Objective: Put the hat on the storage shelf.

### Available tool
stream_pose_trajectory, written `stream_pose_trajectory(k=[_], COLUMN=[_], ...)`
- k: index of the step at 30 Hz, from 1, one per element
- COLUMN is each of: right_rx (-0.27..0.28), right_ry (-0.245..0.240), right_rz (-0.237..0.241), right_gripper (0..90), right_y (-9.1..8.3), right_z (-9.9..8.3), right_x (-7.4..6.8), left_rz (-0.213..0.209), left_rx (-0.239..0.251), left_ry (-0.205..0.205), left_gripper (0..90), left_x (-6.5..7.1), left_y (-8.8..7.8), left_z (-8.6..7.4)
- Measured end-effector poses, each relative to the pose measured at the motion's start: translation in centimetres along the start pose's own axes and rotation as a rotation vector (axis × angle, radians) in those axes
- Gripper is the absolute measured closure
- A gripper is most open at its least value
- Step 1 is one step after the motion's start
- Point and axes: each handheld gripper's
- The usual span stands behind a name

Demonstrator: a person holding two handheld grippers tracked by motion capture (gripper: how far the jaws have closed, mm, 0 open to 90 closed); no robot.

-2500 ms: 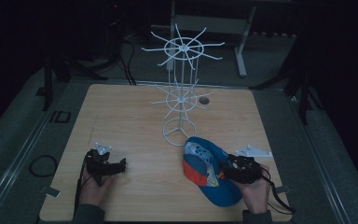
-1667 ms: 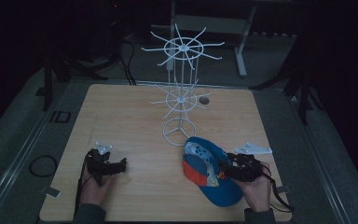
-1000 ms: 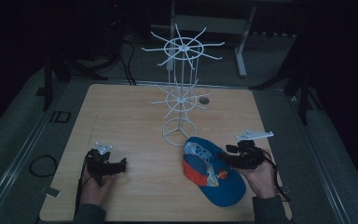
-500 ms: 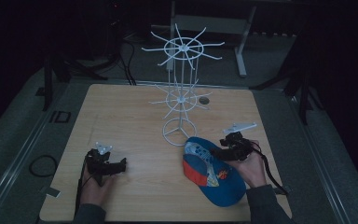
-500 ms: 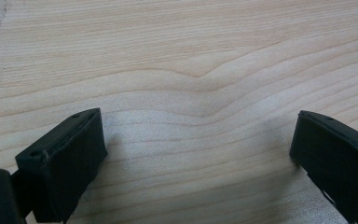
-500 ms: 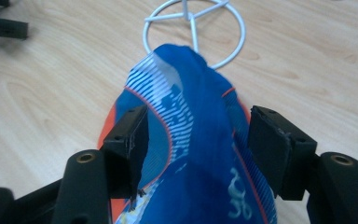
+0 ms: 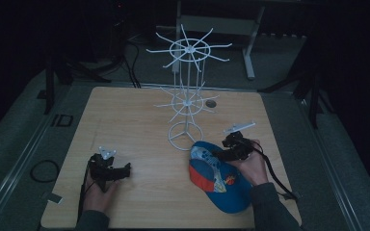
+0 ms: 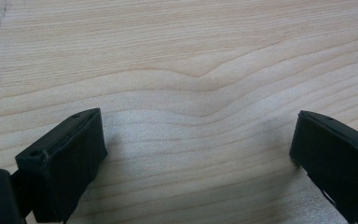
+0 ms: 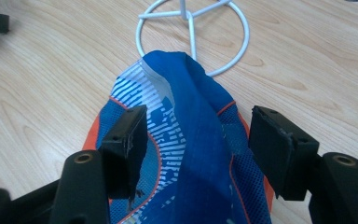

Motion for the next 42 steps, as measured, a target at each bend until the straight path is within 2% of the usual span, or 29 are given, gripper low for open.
stream_pose_trajectory(k=[11, 21, 31, 35, 37, 39, 42], right_rx=[-0.063, -0.139, -0.230, -0.275, -0.289, -0.313, -0.325], right_ry=[-0.012, -0.055, -0.049, -0.026, -0.025, -0.026, -0.041], right_rz=[0.018, 0.021, 0.020, 0.039, 0.040, 0.047, 0.082], right_gripper=[34.2, 32.7, 32.4, 37.9, 43.6, 53.6, 74.0], right_y=[1.8, 3.5, 5.1, 5.7, 5.9, 6.1, 6.2], right_z=[0.5, 1.3, 1.3, 1.3, 1.3, 1.2, 1.1], right_x=[0.3, 0.1, 0.3, 0.5, 0.6, 0.6, 0.6], left_rz=[-0.001, -0.001, -0.001, -0.001, -0.001, -0.001, -0.001], left_rx=[-0.002, -0.002, -0.002, -0.002, -0.002, -0.002, -0.002], left_ry=[0.001, 0.001, 0.001, 0.001, 0.001, 0.001, 0.001], left_gripper=[3.7, 3.7, 3.7, 3.7, 3.7, 3.7, 3.7], left_x=[0.0, 0.0, 0.0, 0.0, 0.0, 0.0, 0.0], left_y=[0.0, 0.0, 0.0, 0.0, 0.0, 0.0, 0.0], left_z=[0.0, 0.0, 0.0, 0.0, 0.0, 0.0, 0.0])
Point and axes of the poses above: each handheld gripper's, and its own axes: y roughly forward along the jaws, z roughly out of its top, x roughly to its right, and after that the axes turned 1 degree about -y, right-handed
